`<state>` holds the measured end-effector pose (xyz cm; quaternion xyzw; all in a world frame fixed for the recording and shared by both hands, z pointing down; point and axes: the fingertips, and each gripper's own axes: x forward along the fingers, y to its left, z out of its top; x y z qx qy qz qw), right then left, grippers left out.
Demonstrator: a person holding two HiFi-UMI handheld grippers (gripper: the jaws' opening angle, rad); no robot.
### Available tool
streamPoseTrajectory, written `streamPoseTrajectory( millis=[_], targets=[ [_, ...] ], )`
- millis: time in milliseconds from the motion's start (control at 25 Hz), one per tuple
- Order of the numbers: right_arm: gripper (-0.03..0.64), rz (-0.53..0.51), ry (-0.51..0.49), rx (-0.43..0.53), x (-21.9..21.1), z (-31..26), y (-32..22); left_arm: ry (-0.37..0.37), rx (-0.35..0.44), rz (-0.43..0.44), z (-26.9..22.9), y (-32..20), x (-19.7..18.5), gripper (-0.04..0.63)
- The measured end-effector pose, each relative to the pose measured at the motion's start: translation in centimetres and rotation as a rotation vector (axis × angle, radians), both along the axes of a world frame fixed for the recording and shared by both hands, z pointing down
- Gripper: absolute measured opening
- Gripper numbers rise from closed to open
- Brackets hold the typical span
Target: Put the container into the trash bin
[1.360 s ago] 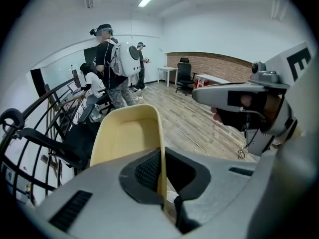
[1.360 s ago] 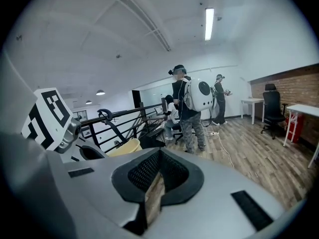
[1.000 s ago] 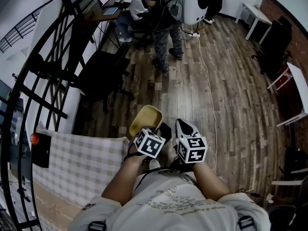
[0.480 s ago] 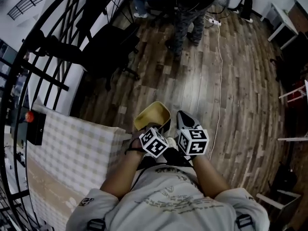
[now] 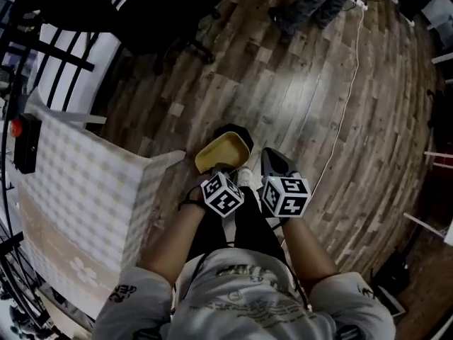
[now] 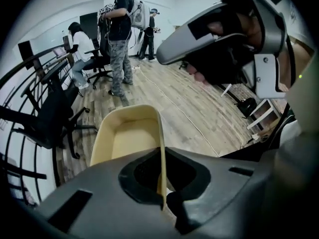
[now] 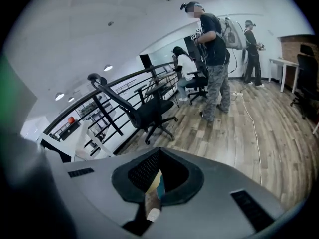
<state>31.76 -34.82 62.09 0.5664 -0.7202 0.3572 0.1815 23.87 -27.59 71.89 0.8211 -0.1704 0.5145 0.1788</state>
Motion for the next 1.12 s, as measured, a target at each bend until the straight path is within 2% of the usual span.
streamPoseTrajectory(
  millis=[320,520,760,840,1040,1120],
  targets=[
    [0.003,-0.038,-0.001,-0.103,0.4,12.8,-0.1,-0.041,-0.117,-0.044,16.0,0.8,-0.6,0.009],
    [0.003,-0.028,-0.005,-0.141,1.1,17.9,0.2,-0.074,-0.088,0.026,22.8,0.3,0.3,0.009],
    [0.003,-0.023,-0.005,-0.178,2.8,21.4,1.3,-0.116,-0.103,0.167,29.1,0.5,2.3,0.009],
    [0.003,-0.026,-0.003,-0.182,3.2,21.8,1.4,-0.129,-0.118,0.184,30.6,0.2,2.4,0.009],
    [0.003,-0.020,0.001,-0.191,4.0,22.3,1.4,-0.093,-0.100,0.134,31.5,-1.3,2.7,0.013],
    [0.003,-0.019,0.001,-0.188,4.0,22.3,1.0,-0.067,-0.090,0.098,31.2,-2.0,2.6,0.047]
  ],
)
